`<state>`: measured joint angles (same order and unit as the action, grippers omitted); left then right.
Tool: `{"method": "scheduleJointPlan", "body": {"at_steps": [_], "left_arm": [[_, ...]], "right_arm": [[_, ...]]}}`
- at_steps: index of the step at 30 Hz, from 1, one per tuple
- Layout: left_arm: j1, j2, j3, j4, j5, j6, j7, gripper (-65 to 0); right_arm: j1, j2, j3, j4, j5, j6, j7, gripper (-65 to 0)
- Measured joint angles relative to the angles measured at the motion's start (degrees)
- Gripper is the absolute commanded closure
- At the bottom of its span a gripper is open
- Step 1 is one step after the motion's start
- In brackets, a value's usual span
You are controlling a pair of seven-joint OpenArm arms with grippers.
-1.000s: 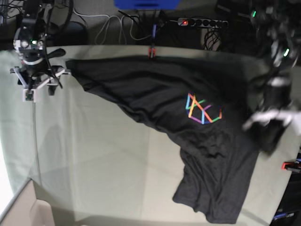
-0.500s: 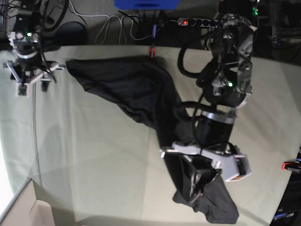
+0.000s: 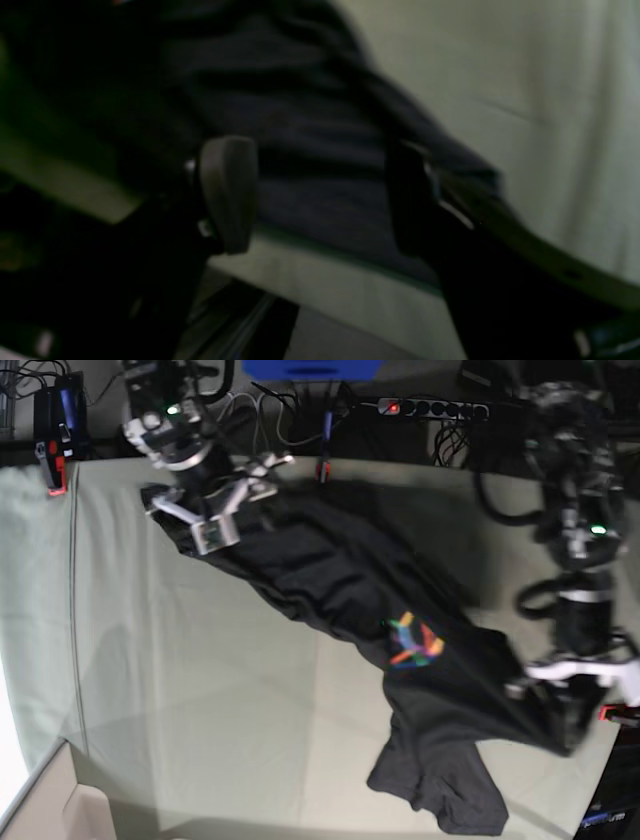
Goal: Layout the t-shirt on the table in an organized manner, then fold the t-shirt properly
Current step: 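Regrasp the shirt edge with the right gripper and reposition the left gripper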
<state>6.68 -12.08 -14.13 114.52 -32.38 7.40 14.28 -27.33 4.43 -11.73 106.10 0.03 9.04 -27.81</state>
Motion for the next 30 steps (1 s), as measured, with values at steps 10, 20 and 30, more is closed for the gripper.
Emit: {"method": "scheduleJointPlan", "body": {"at_steps": [10,20,30], "left_arm": [[0.8,-0.8,-9.4,0.1,-4.9,-0.1,5.6,-0.1],[1.4,-0.5,-9.2,0.1,-5.0,-0.1,5.7,-0.1],[0.9,-0.5,-9.0,0.1,-5.2,-0.1,5.7,-0.1]], "right_arm": [[0.8,0.2,-7.8,-5.3,-0.2,0.0,0.0,-41.5],[8.0,-0.3,-8.6,-13.1,-0.2,-0.2,0.1,-41.4],[14.7,-3.0,-8.6,-23.3,-0.6,-0.3,1.0,-41.2]]}}
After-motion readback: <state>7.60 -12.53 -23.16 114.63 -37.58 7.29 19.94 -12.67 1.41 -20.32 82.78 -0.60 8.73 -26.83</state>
